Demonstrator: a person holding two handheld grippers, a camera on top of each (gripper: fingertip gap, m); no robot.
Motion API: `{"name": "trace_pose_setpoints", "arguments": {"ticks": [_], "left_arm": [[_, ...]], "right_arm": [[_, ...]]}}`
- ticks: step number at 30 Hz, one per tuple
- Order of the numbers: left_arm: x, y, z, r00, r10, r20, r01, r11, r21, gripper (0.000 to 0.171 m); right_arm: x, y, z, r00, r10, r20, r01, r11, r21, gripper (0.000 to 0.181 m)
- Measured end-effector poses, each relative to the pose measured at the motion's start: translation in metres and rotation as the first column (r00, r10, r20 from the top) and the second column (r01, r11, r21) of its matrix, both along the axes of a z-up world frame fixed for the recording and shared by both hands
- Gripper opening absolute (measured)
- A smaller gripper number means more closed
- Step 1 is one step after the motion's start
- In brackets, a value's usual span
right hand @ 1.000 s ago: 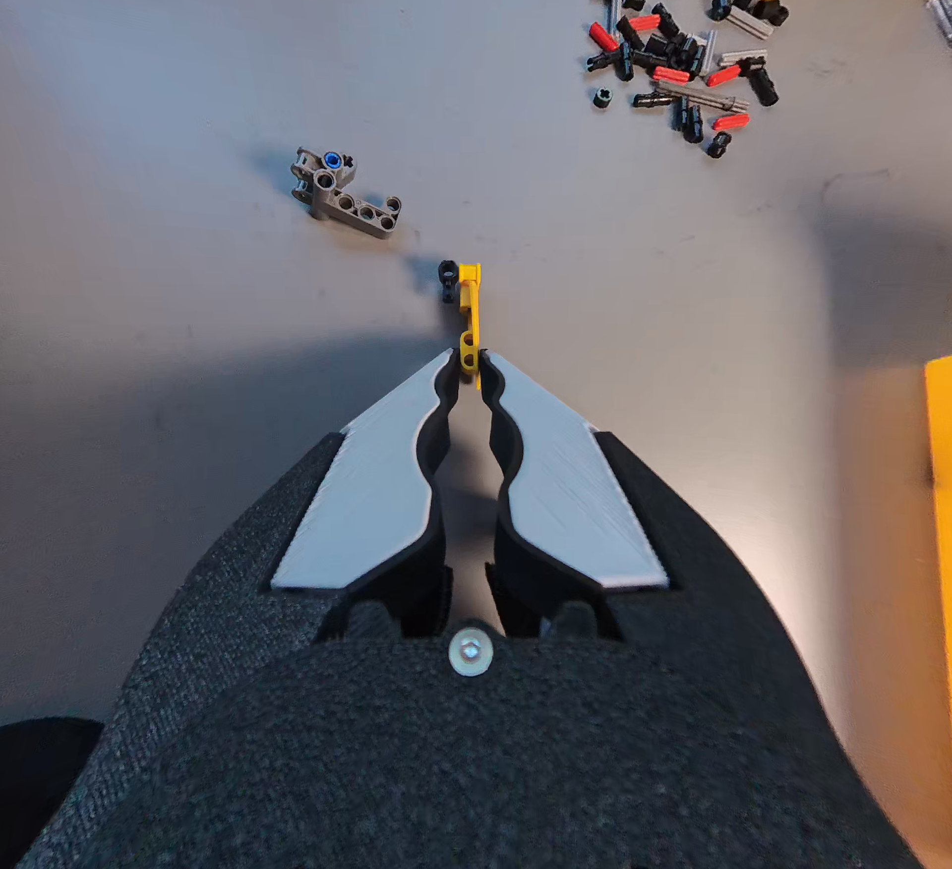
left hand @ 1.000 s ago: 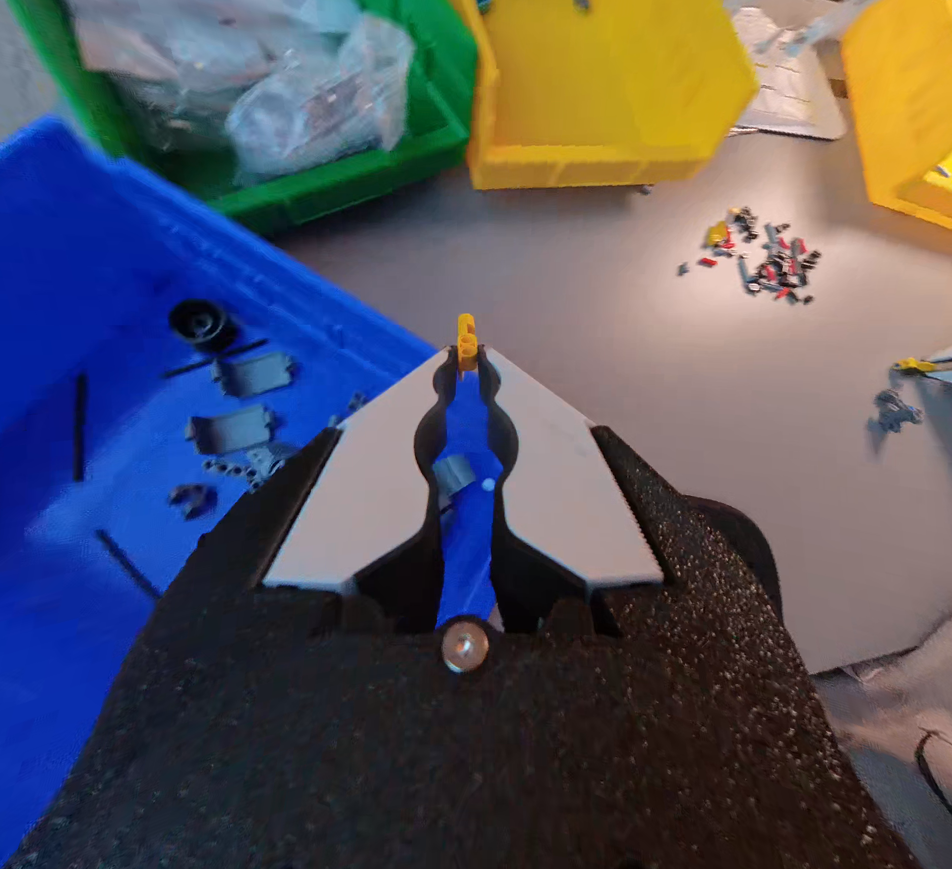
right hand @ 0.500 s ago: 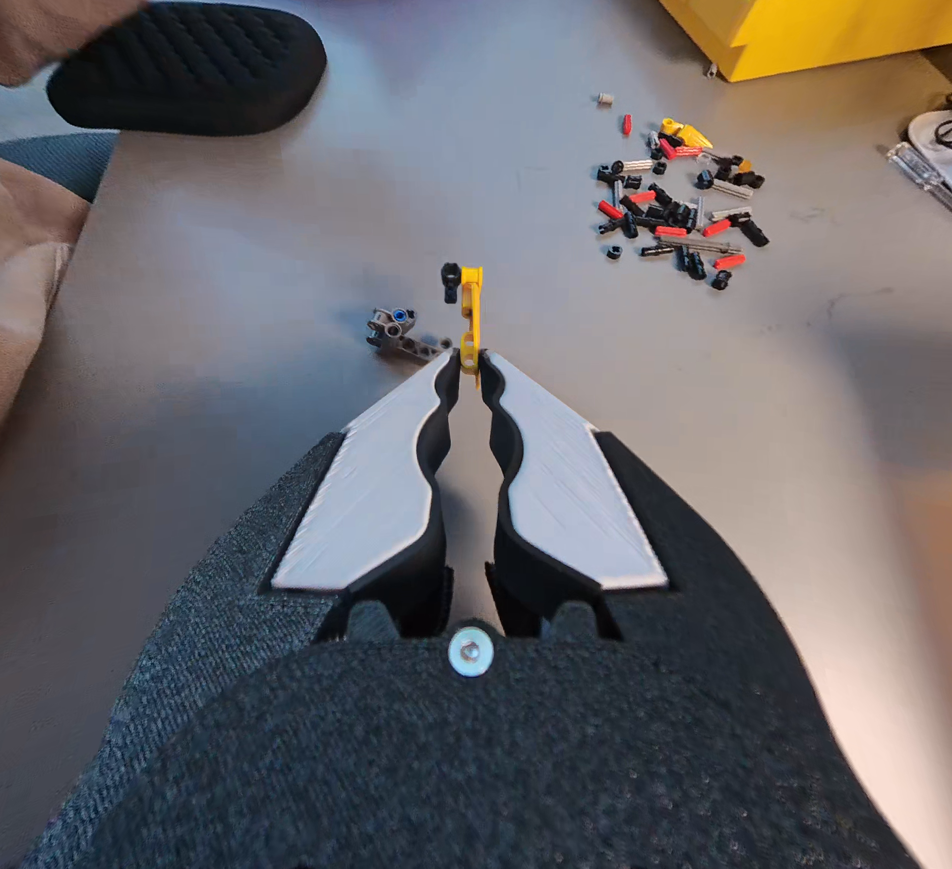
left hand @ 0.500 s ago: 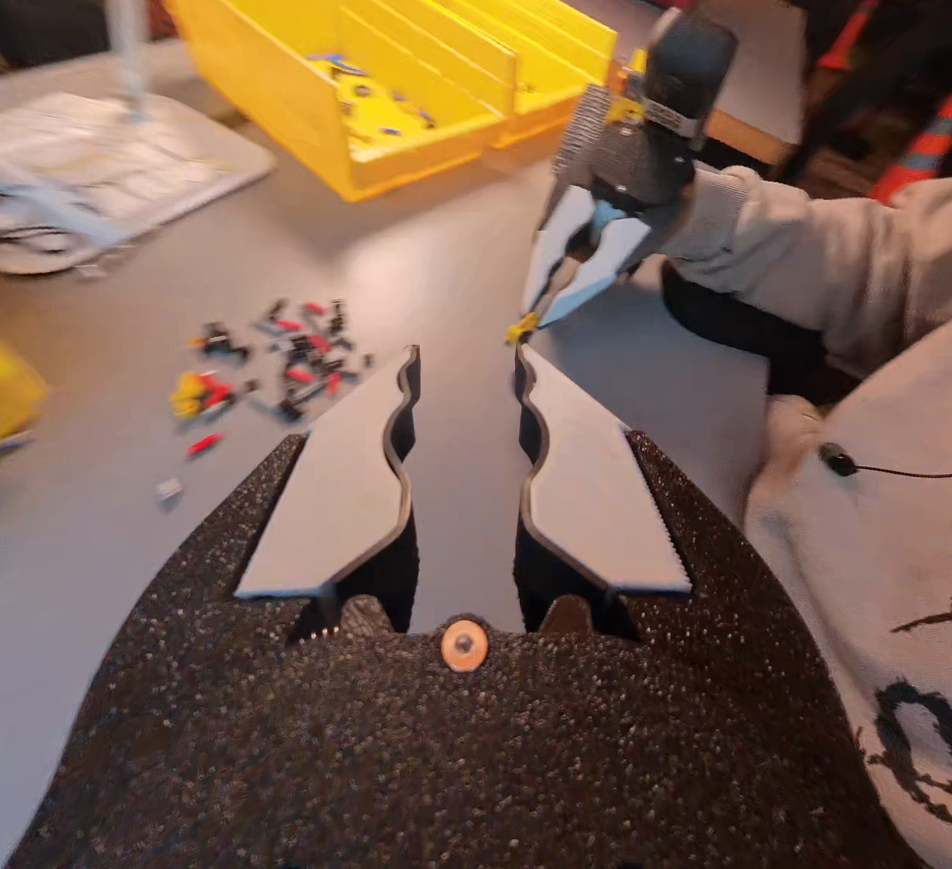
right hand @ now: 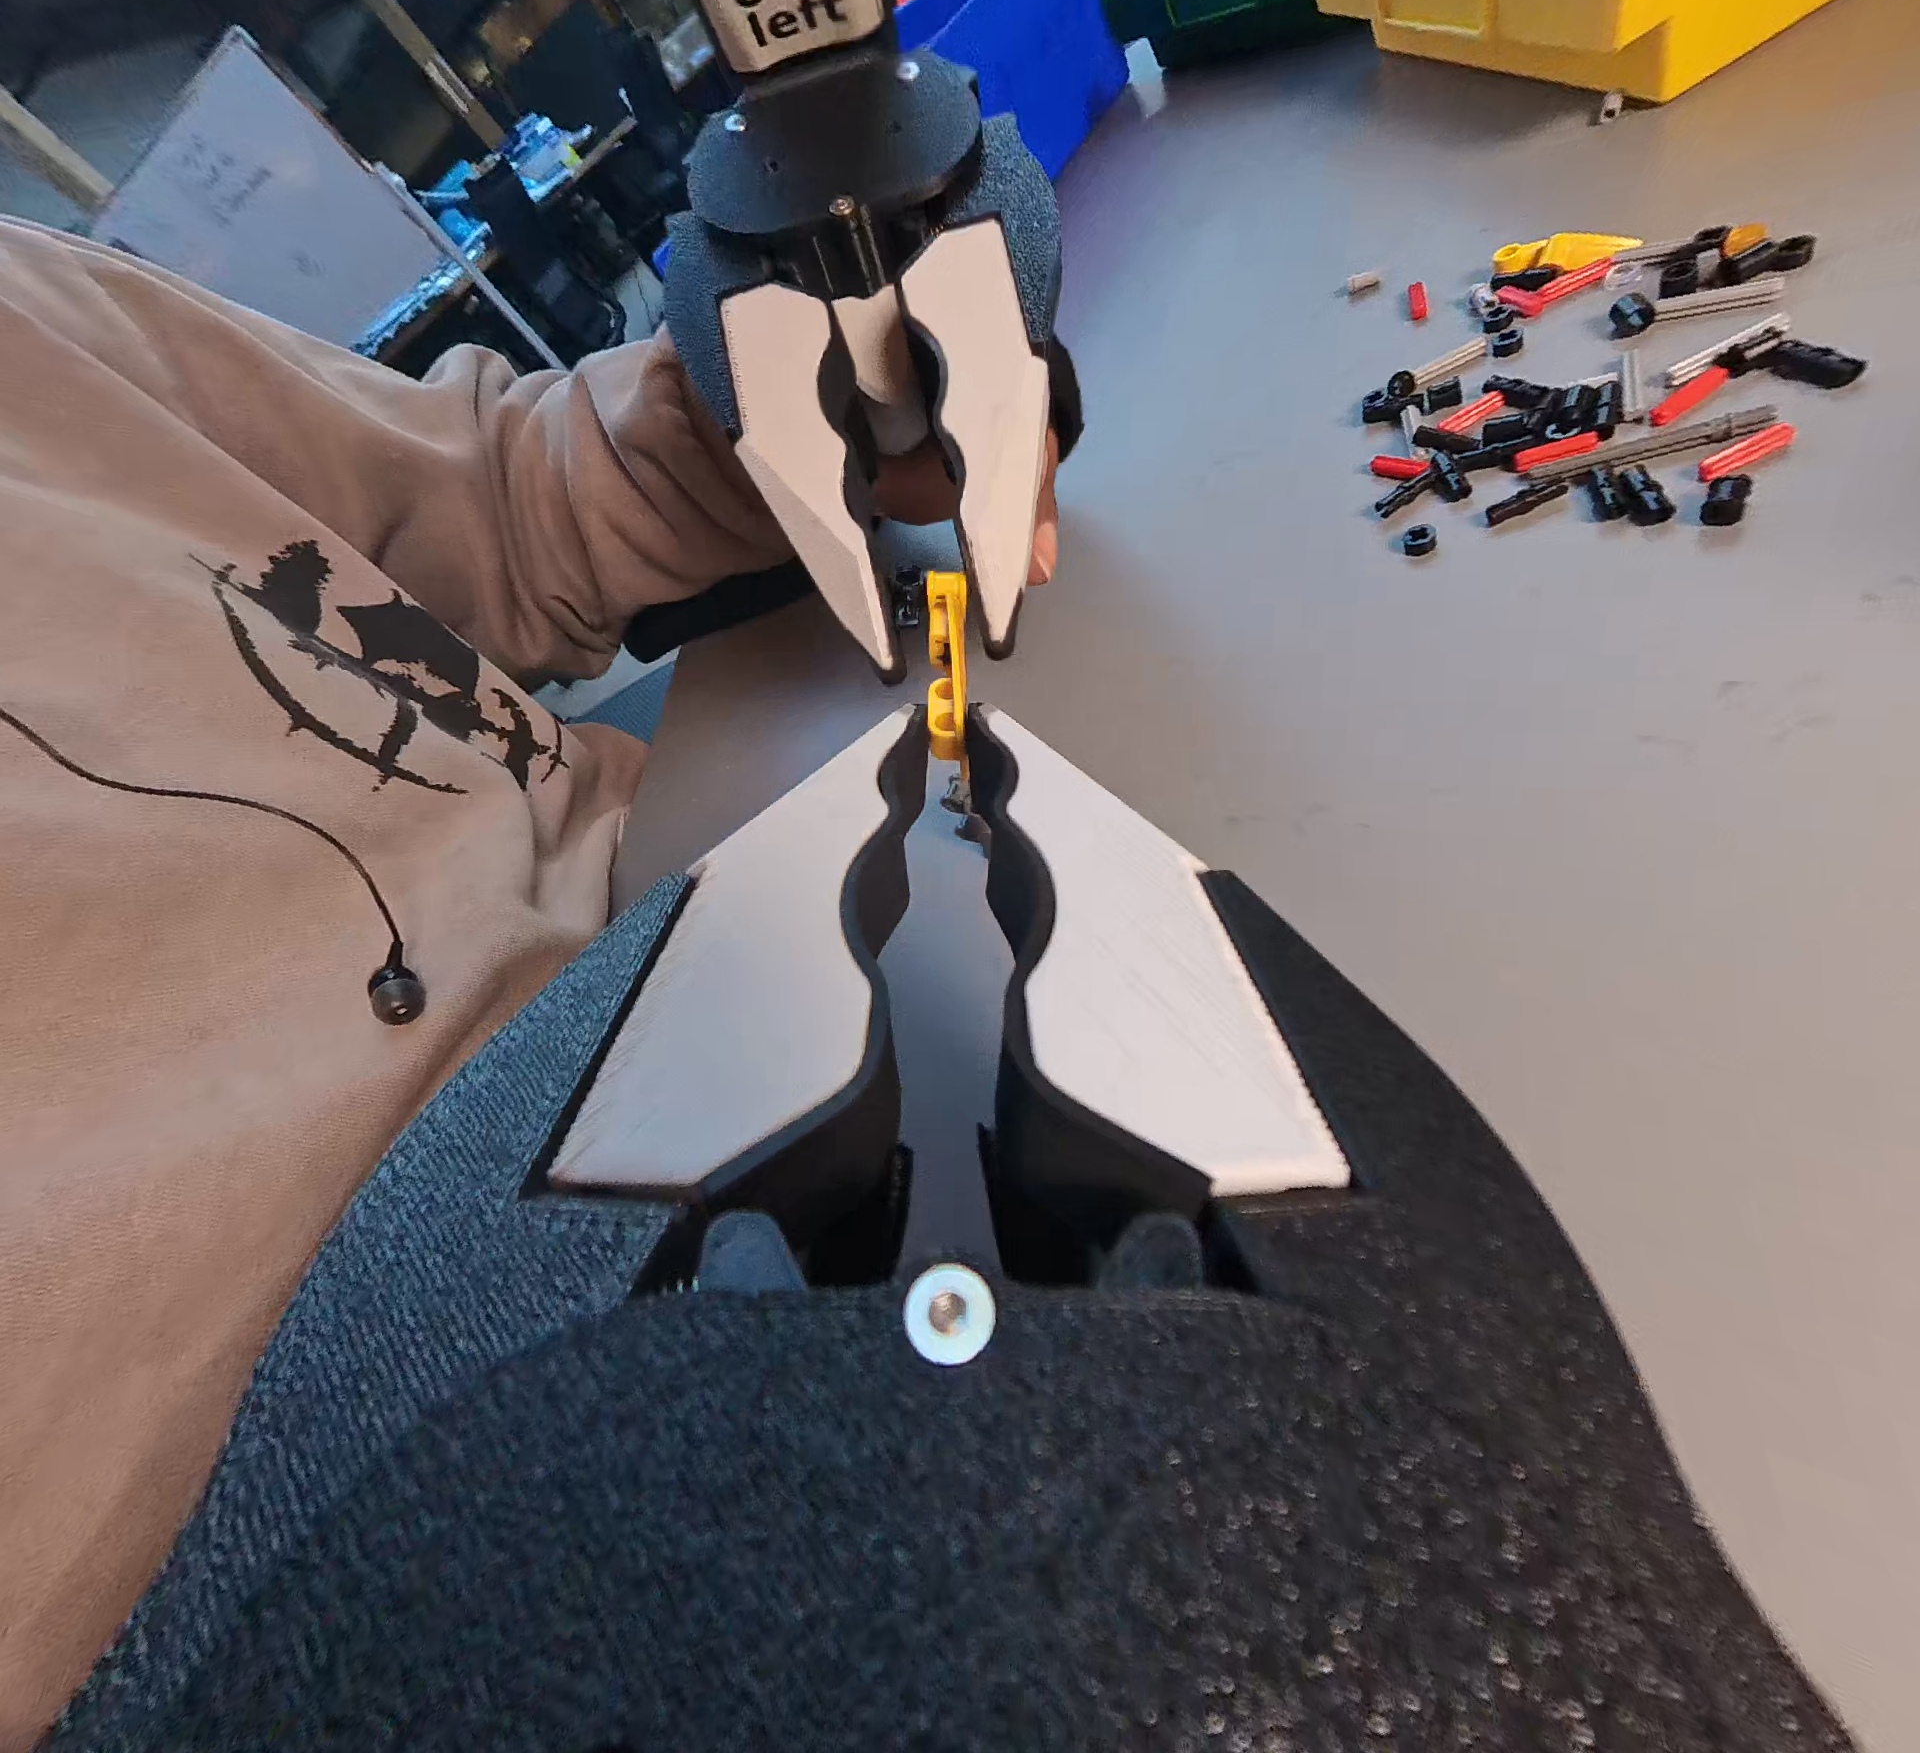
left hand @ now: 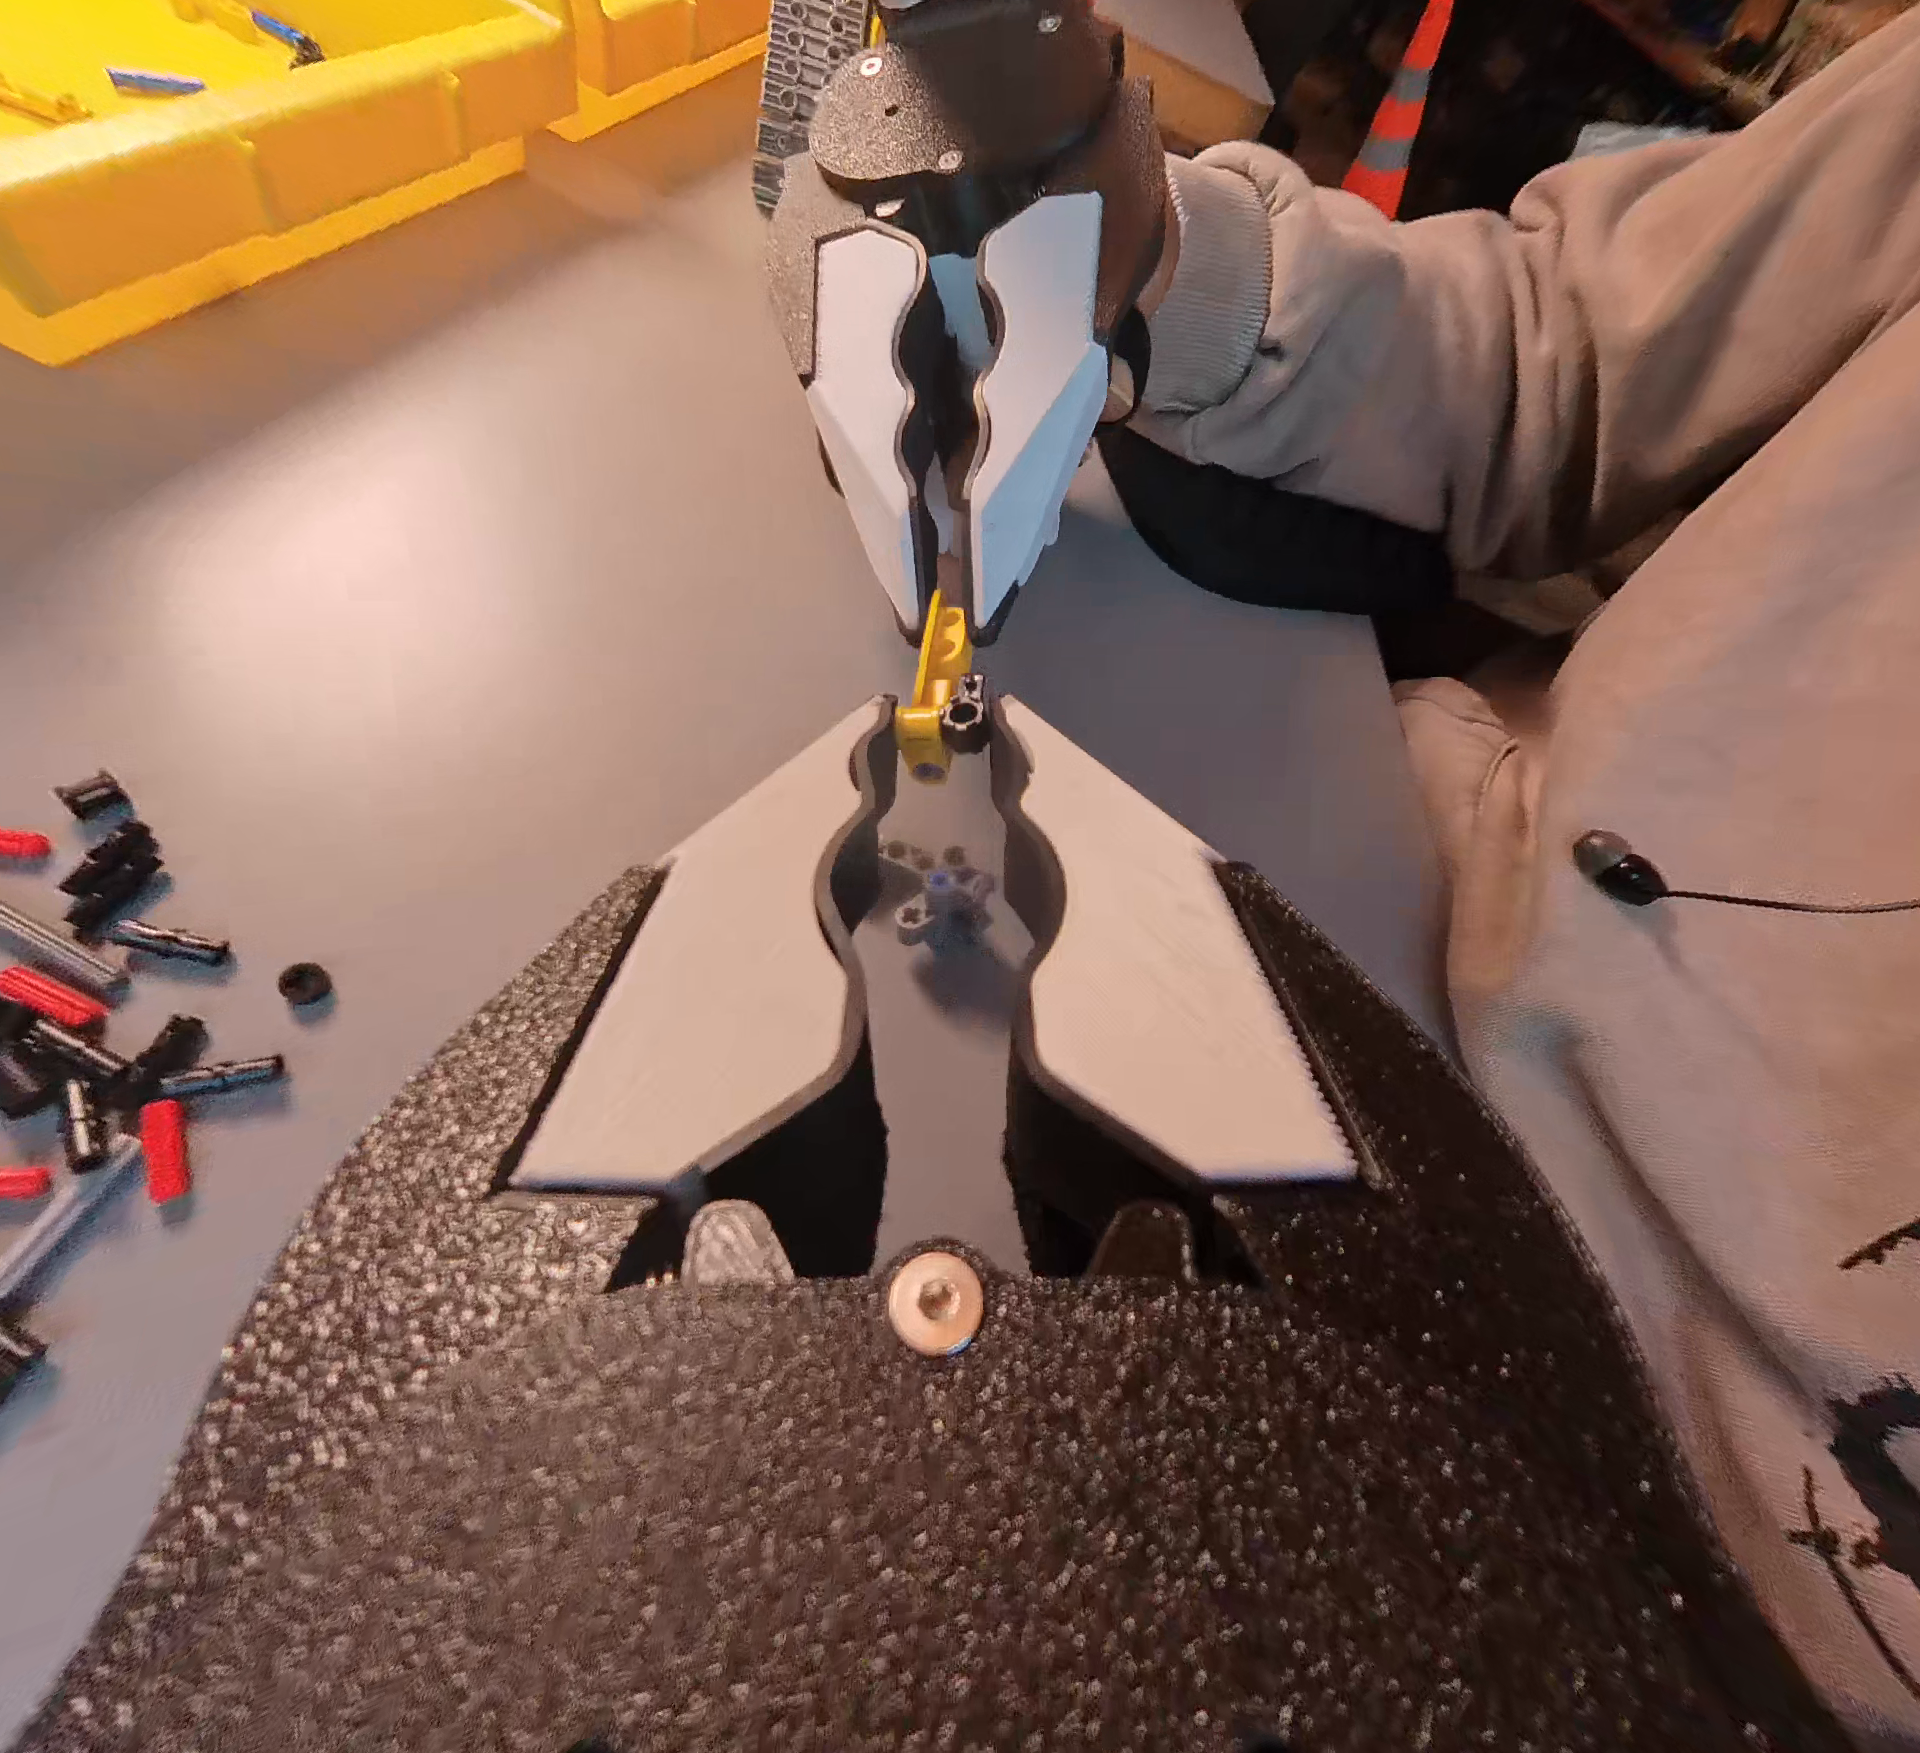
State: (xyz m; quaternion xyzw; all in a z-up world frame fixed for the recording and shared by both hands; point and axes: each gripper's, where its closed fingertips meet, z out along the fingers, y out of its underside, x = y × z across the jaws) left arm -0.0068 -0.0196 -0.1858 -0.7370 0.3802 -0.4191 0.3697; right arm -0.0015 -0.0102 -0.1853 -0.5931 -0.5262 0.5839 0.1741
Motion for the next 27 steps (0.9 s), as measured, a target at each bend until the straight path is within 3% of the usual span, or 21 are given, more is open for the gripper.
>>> {"name": "trace_pose_setpoints", "arguments": {"ticks": [3,7,10,11,14,19,21,23,25,27], "left_arm": [[-0.001,-0.001,0.002,0.999,0.001,0.050,-0.001,1.000,-0.007,0.016],[0.001,-0.001,0.008,1.000,0.010,-0.005,-0.009,0.983,0.182,0.016],[0.002,-0.003,0.007,0.998,0.014,-0.061,0.004,0.957,0.290,0.016],[0.004,-0.005,0.008,0.999,0.008,-0.054,0.009,0.954,0.300,0.016],[0.005,-0.007,0.011,1.000,0.010,-0.021,-0.003,0.957,0.289,0.016],[0.010,-0.018,0.042,0.984,-0.050,0.169,-0.006,0.949,0.315,0.019],[0.012,-0.021,0.049,0.980,-0.061,0.190,-0.010,0.936,0.352,0.018],[0.013,-0.022,0.057,0.975,-0.051,0.215,-0.034,0.926,0.377,0.018],[0.016,-0.029,0.060,0.970,-0.087,0.226,-0.006,0.924,0.383,0.017],[0.016,-0.033,0.063,0.964,-0.107,0.245,0.004,0.922,0.387,0.012]], "right_arm": [[0.002,0.002,0.005,0.999,0.002,-0.032,0.000,0.998,0.064,0.005],[0.000,-0.001,0.004,0.997,0.013,-0.075,0.006,0.965,0.260,0.007],[-0.009,-0.006,0.012,0.990,0.005,-0.139,0.033,0.962,0.269,0.011],[-0.011,-0.005,0.011,0.991,-0.010,-0.134,0.049,0.956,0.288,0.001],[-0.010,-0.006,0.010,0.991,0.004,-0.135,0.037,0.951,0.306,0.000],[-0.006,-0.014,0.043,0.967,0.027,-0.254,-0.051,0.995,-0.089,0.000],[-0.003,-0.021,0.054,0.951,0.059,-0.302,-0.144,0.953,-0.267,0.000],[0.000,-0.029,0.061,0.939,0.103,-0.328,-0.250,0.860,-0.446,0.000],[0.000,-0.037,0.064,0.925,0.135,-0.356,-0.313,0.804,-0.506,0.000],[-0.001,-0.041,0.067,0.917,0.148,-0.372,-0.332,0.799,-0.501,0.000]]}}
